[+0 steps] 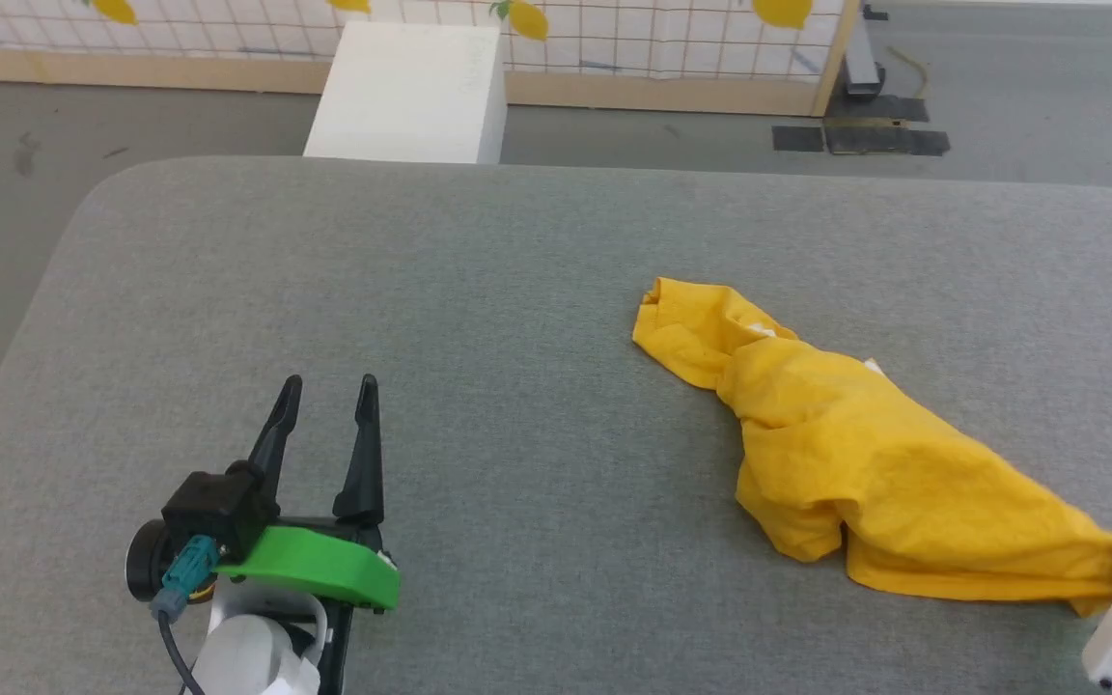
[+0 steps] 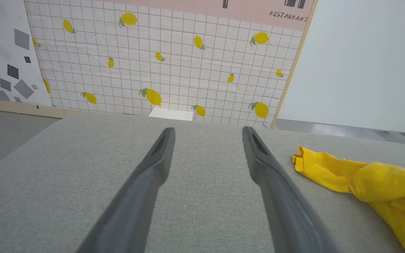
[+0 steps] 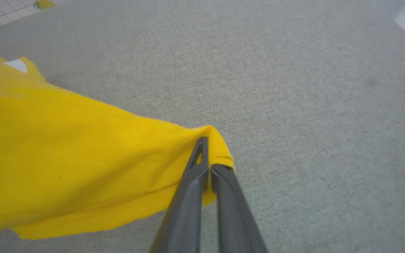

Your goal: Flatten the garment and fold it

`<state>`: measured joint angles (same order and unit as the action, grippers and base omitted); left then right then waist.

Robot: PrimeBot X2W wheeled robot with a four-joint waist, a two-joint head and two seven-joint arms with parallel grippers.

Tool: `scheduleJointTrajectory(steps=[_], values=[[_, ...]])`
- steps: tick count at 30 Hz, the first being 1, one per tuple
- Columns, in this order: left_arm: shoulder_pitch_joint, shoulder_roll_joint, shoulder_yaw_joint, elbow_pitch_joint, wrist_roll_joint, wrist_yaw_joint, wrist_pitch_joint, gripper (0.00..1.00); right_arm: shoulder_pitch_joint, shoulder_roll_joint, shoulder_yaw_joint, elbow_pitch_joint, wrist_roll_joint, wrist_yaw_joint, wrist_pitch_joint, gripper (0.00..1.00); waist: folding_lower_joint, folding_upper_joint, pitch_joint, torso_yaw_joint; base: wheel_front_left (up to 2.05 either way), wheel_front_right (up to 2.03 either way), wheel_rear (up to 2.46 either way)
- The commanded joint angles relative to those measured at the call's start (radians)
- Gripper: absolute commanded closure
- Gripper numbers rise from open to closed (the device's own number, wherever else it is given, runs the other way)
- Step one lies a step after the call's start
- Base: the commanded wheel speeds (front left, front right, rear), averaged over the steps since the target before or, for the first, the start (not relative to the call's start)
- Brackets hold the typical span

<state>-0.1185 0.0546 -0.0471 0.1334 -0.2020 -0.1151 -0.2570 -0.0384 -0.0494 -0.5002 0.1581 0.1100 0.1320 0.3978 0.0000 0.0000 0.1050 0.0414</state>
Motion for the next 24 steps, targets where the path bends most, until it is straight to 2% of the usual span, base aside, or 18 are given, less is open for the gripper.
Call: scheduleJointTrajectory(steps=[1, 5, 8, 10, 14, 15, 19, 23, 24], values=[[0.003, -0.004, 0.001, 0.002, 0.010, -0.006, -0.005, 0.00, 0.012, -0.001, -0.001, 0.008, 0.015, -0.001, 0.003, 1.00, 0.0000, 0.0000, -0.005, -0.012, 0.00, 0.00, 0.00], [0.006, -0.004, -0.001, 0.005, 0.010, -0.008, -0.005, 0.00, 0.011, -0.001, 0.026, -0.004, 0.090, -0.001, -0.048, 1.00, 0.0000, 0.0000, -0.014, -0.026, 0.00, 0.00, 0.00], [0.011, -0.004, -0.004, 0.011, 0.013, -0.009, -0.005, 0.00, -0.001, -0.001, 0.130, -0.076, 0.165, -0.001, -0.072, 1.00, 0.0000, 0.0000, -0.025, -0.029, 0.00, 0.00, 0.00], [0.014, -0.004, -0.008, 0.016, 0.013, -0.010, -0.005, 0.00, 0.003, -0.001, 0.241, -0.158, 0.206, -0.001, -0.061, 1.00, 0.0000, 0.0000, -0.033, -0.028, 0.00, 0.00, 0.00], [0.020, -0.004, -0.013, 0.023, 0.015, -0.012, -0.005, 0.00, 0.040, -0.001, 0.527, -0.340, 0.327, -0.001, 0.012, 1.00, 0.0000, 0.0000, -0.045, -0.025, 0.00, 0.00, 0.00], [0.020, -0.004, -0.018, 0.027, 0.016, -0.013, -0.005, 0.00, 0.085, -0.001, 0.724, -0.409, 0.364, -0.001, 0.091, 1.00, 0.0000, 0.0000, -0.045, -0.019, 0.00, 0.00, 0.00], [0.014, -0.004, -0.018, 0.026, 0.013, -0.013, -0.005, 0.00, 0.120, -0.001, 0.862, -0.365, 0.299, -0.001, 0.184, 1.00, 0.0000, 0.0000, -0.038, -0.015, 0.00, 0.00, 0.00], [0.006, -0.004, -0.018, 0.024, 0.010, -0.014, -0.005, 0.00, 0.138, -0.001, 0.896, -0.272, 0.212, -0.001, 0.254, 1.00, 0.0000, 0.0000, -0.027, -0.011, 0.00, 0.00, 0.00], [0.005, -0.004, -0.018, 0.024, 0.010, -0.014, -0.005, 0.00, 0.137, -0.001, 0.897, -0.259, 0.196, -0.001, 0.262, 0.71, 0.0000, 0.0000, -0.025, -0.011, 0.00, 0.00, 0.00]])
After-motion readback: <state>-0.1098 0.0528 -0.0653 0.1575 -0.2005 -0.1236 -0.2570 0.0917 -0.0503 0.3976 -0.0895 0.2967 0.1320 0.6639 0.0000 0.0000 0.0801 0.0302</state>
